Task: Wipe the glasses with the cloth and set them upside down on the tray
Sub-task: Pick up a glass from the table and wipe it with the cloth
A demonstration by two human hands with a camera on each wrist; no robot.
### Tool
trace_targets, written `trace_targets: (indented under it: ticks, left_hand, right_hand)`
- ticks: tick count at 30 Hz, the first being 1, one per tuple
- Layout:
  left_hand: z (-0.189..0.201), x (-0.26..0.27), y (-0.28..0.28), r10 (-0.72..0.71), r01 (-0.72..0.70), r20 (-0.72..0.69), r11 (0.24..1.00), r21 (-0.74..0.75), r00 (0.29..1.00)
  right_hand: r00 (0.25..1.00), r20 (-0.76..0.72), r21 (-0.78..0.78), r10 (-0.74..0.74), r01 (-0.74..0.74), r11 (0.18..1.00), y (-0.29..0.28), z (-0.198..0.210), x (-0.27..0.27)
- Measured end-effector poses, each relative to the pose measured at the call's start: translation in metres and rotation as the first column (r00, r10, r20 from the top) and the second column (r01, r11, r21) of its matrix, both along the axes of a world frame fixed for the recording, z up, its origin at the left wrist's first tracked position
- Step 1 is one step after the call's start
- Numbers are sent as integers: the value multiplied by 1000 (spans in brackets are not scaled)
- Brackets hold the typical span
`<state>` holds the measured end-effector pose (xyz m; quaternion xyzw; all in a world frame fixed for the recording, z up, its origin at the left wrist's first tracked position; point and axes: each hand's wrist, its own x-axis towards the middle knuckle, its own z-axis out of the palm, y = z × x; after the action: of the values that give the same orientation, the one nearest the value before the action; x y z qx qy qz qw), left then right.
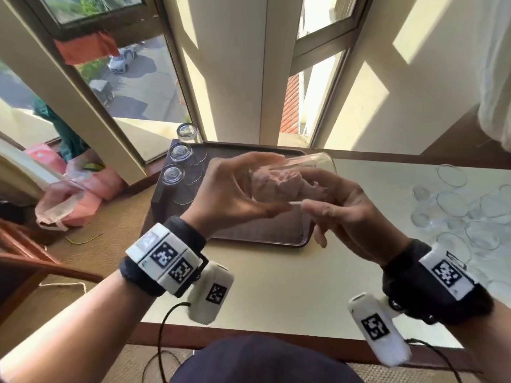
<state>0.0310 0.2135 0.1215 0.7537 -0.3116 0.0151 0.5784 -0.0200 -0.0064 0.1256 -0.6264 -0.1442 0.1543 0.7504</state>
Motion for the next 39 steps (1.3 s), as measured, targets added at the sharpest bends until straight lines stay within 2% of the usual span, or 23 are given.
trace_targets:
  ticks: [2, 4, 6, 8, 9, 11, 14, 16, 18, 20, 22, 23, 24, 25, 26, 27, 29, 31, 33, 34, 35, 37, 39]
  left_hand:
    - [-5, 4, 0, 1, -83, 391, 978, 193, 920]
    - [-4, 9, 0, -1, -89, 400, 974, 207, 917]
    - [1, 15, -1, -42, 41, 14, 998, 49, 999]
    - [5, 19, -3, -188, 108, -455, 975, -197, 870]
    - [5, 22, -2, -232, 104, -555, 962, -253, 799]
    - [2, 22, -1, -216, 104, -554, 968, -227, 804]
    - [0, 8, -2, -150, 93, -414, 984, -155, 898]
    - [-6, 7, 0, -58, 62, -76, 997, 41, 995]
    - [-15, 11, 5, -62, -33, 372, 969, 245, 926]
    - [-21, 12, 10, -91, -72, 503, 952, 296, 860]
    - [-27, 11, 10, -9, -69, 352, 976, 208, 936]
    - [-27, 8, 8, 10, -18, 83, 995, 99, 997]
    - [-25, 5, 6, -52, 37, -263, 997, -64, 963]
    - [-24, 3, 4, -155, 39, -529, 974, -223, 834]
    - [-25, 2, 3, -208, -11, -665, 951, -309, 717]
    - [-29, 2, 2, -197, -58, -704, 945, -321, 682]
    - [-29, 0, 1, -123, -105, -657, 949, -297, 744]
    - [-28, -3, 3, 4, -105, -447, 974, -201, 894]
    - [-32, 0, 8, 85, -86, 33, 996, 35, 996]
    - [-37, 4, 10, 52, -101, 278, 981, 164, 959]
    - [-40, 8, 12, 2, -112, 408, 963, 245, 913]
    - [-49, 14, 11, -11, -111, 399, 953, 281, 917]
    - [-51, 14, 4, 38, -46, 57, 988, 146, 998]
  right_hand:
    - [992, -128, 96, 1, 12, 995, -6, -4, 0]
    - [991, -124, 104, -54, 67, 992, -7, -6, 4]
    - [988, 0, 64, -156, 156, 986, -5, -3, 9]
    - [971, 146, -10, -191, 194, 981, -2, 3, 14]
    - [967, 189, -50, -168, 180, 982, 0, 6, 15]
    - [985, 134, -92, -107, 120, 989, 2, 10, 14]
    - [997, -76, -40, -25, 22, 999, -1, 12, 13]
    - [983, -185, -9, 16, -18, 1000, -4, 11, 11]
    - [957, -287, 32, 36, -28, 999, -4, 9, 9]
    - [952, -305, 56, 32, -16, 998, -1, 7, 6]
    - [972, -231, 13, -31, 36, 999, 1, 5, 6]
    - [984, -168, -20, -67, 65, 998, 1, 4, 7]
    - [993, -76, -71, -92, 86, 994, 1, 4, 9]
    - [995, 33, -141, -91, 95, 985, 1, 4, 11]
    - [989, 133, -212, -61, 89, 973, 3, 4, 14]
    - [979, 201, -260, -26, 79, 962, 4, 2, 15]
    - [990, 144, -248, -12, 48, 968, 10, -1, 15]
    - [998, -68, -102, -8, 1, 995, 13, -4, 12]
    - [965, -257, 20, 45, -41, 999, 9, -11, 10]
    - [947, -316, 45, 59, -47, 998, 7, -16, 10]
    - [939, -340, 60, 54, -35, 998, 5, -22, 12]
    - [945, -325, 53, -36, 57, 997, 5, -31, 16]
    - [968, -214, -9, -131, 132, 991, 6, -34, 18]
